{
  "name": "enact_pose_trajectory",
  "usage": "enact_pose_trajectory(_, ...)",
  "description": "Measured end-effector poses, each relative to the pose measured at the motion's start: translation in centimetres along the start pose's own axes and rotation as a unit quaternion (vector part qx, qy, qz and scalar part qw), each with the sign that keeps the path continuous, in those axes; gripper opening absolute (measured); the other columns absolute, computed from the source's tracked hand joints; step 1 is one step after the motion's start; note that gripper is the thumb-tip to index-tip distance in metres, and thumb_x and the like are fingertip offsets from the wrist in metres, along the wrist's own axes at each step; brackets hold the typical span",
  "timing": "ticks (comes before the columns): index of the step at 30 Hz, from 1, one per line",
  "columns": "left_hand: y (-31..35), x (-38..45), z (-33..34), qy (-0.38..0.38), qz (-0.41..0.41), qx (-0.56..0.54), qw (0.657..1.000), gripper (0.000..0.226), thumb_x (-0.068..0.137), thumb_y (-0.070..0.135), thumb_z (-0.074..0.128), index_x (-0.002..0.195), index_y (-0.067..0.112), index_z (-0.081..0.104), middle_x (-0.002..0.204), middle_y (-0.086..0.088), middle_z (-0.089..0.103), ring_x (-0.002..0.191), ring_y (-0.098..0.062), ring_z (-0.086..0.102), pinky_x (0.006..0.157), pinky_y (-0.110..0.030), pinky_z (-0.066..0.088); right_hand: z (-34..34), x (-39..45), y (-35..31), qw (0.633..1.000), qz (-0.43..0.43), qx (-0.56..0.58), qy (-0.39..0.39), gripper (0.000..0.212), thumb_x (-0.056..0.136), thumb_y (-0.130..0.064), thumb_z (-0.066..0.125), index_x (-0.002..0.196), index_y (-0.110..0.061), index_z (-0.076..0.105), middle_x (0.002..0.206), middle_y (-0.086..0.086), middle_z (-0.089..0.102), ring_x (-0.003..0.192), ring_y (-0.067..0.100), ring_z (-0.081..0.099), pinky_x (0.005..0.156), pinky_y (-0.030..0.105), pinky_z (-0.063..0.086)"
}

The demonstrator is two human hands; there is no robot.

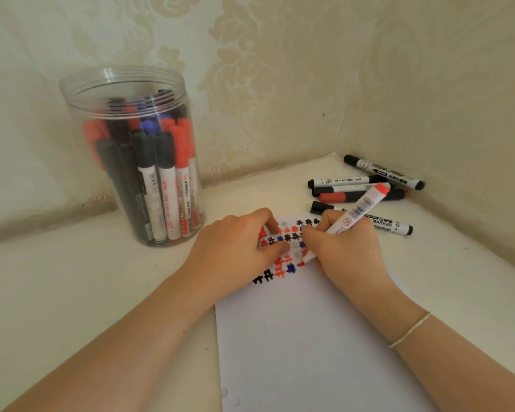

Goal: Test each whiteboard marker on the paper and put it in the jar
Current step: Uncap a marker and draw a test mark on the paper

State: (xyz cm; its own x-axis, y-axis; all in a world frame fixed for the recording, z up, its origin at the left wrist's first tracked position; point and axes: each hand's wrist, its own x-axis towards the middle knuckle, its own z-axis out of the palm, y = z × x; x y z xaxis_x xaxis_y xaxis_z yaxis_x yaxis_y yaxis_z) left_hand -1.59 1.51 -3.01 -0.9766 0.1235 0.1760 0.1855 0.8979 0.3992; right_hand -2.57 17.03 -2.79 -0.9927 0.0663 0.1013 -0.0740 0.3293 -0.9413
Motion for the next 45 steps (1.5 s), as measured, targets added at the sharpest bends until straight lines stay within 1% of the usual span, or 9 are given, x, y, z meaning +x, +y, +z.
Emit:
enact_pose_trajectory(7, 0.0, 0.1, 0.0, -0.001, -0.003, 0.004, 1.000, 0.028, 0.086, 0.058, 0.053, 0.103, 0.037, 0.055, 0.058, 0.010, 0.048, 0.057, -0.006, 0.048, 0.047, -0.025, 0.028, 0.0, -0.4, -0.3, 0.999, 0.002, 0.009, -0.035, 0.024, 0.076, 0.003, 0.060, 0.058, -0.003, 0.046, 0.050, 0.018, 0.054, 0.034, 0.006, 0.034, 0.035, 0.014, 0.029)
enact_pose_trajectory(10, 0.0, 0.1, 0.0, -0.002, -0.003, 0.001, 1.000, 0.028, 0.086, 0.058, 0.053, 0.103, 0.036, 0.056, 0.060, 0.009, 0.050, 0.059, -0.007, 0.050, 0.048, -0.025, 0.028, 0.2, -0.2, 0.2, 1.000, -0.023, -0.010, -0.007, 0.040, 0.078, 0.003, 0.058, 0.053, -0.013, 0.031, 0.042, -0.008, 0.031, 0.038, 0.007, 0.024, 0.037, 0.013, 0.022)
enact_pose_trajectory(12, 0.0, 0.0, 0.0, -0.002, -0.001, 0.004, 1.000, 0.028, 0.086, 0.058, 0.053, 0.103, 0.036, 0.055, 0.061, 0.008, 0.051, 0.060, -0.008, 0.052, 0.048, -0.025, 0.028, 0.2, -0.1, 0.3, 1.000, -0.025, -0.007, 0.003, 0.042, 0.078, 0.002, 0.058, 0.053, -0.015, 0.028, 0.041, -0.012, 0.026, 0.038, 0.007, 0.023, 0.038, 0.013, 0.021)
enact_pose_trajectory(16, -0.1, 0.0, 0.0, 0.000, 0.001, 0.003, 1.000, 0.027, 0.086, 0.058, 0.052, 0.103, 0.036, 0.055, 0.059, 0.010, 0.048, 0.059, -0.007, 0.050, 0.048, -0.025, 0.027, -0.1, -0.3, -0.2, 1.000, -0.016, 0.020, -0.017, 0.024, 0.078, 0.001, 0.061, 0.059, 0.003, 0.047, 0.043, 0.008, 0.050, 0.032, 0.006, 0.036, 0.035, 0.014, 0.031)
enact_pose_trajectory(21, 0.0, 0.0, 0.0, -0.001, -0.002, 0.004, 1.000, 0.028, 0.086, 0.058, 0.052, 0.103, 0.036, 0.055, 0.058, 0.010, 0.047, 0.057, -0.006, 0.048, 0.047, -0.025, 0.026, 0.1, -0.3, 0.0, 1.000, -0.014, -0.007, -0.017, 0.025, 0.077, 0.000, 0.062, 0.061, 0.007, 0.044, 0.056, 0.028, 0.053, 0.040, 0.015, 0.039, 0.040, 0.019, 0.032)
enact_pose_trajectory(27, 0.1, -0.1, -0.2, -0.004, -0.003, 0.008, 1.000, 0.028, 0.087, 0.058, 0.052, 0.104, 0.036, 0.055, 0.058, 0.011, 0.046, 0.057, -0.005, 0.047, 0.047, -0.024, 0.026, -0.1, -0.1, 0.2, 1.000, 0.000, 0.004, -0.003, 0.028, 0.077, -0.001, 0.061, 0.057, -0.004, 0.043, 0.045, 0.008, 0.047, 0.036, 0.010, 0.036, 0.037, 0.016, 0.032)
enact_pose_trajectory(35, 0.3, -0.1, -0.3, -0.004, 0.002, 0.003, 1.000, 0.028, 0.087, 0.057, 0.052, 0.105, 0.035, 0.054, 0.058, 0.009, 0.048, 0.055, -0.006, 0.048, 0.046, -0.024, 0.026, 0.2, -0.1, 0.4, 0.999, -0.017, -0.026, -0.018, 0.032, 0.077, 0.002, 0.058, 0.056, -0.008, 0.037, 0.052, 0.008, 0.035, 0.043, 0.011, 0.027, 0.039, 0.017, 0.025)
enact_pose_trajectory(42, 0.4, -0.6, -0.5, 0.015, 0.026, -0.117, 0.993, 0.027, 0.098, 0.031, 0.034, 0.123, 0.030, 0.044, 0.069, 0.014, 0.047, 0.066, -0.004, 0.051, 0.057, -0.022, 0.034, -1.5, 0.4, 0.1, 0.974, 0.030, 0.224, 0.011, 0.029, 0.079, -0.017, 0.073, 0.076, 0.004, 0.053, 0.057, 0.016, 0.046, 0.035, 0.012, 0.030, 0.036, 0.019, 0.027)
enact_pose_trajectory(45, 0.5, -0.6, -0.7, 0.008, 0.043, -0.183, 0.982, 0.032, 0.100, 0.021, 0.033, 0.126, 0.029, 0.051, 0.090, 0.027, 0.047, 0.088, 0.004, 0.051, 0.075, -0.014, 0.039, -1.8, 0.6, 0.0, 0.954, 0.033, 0.299, -0.013, 0.018, 0.075, -0.017, 0.073, 0.075, -0.002, 0.062, 0.067, 0.013, 0.062, 0.052, 0.015, 0.056, 0.053, 0.026, 0.048)
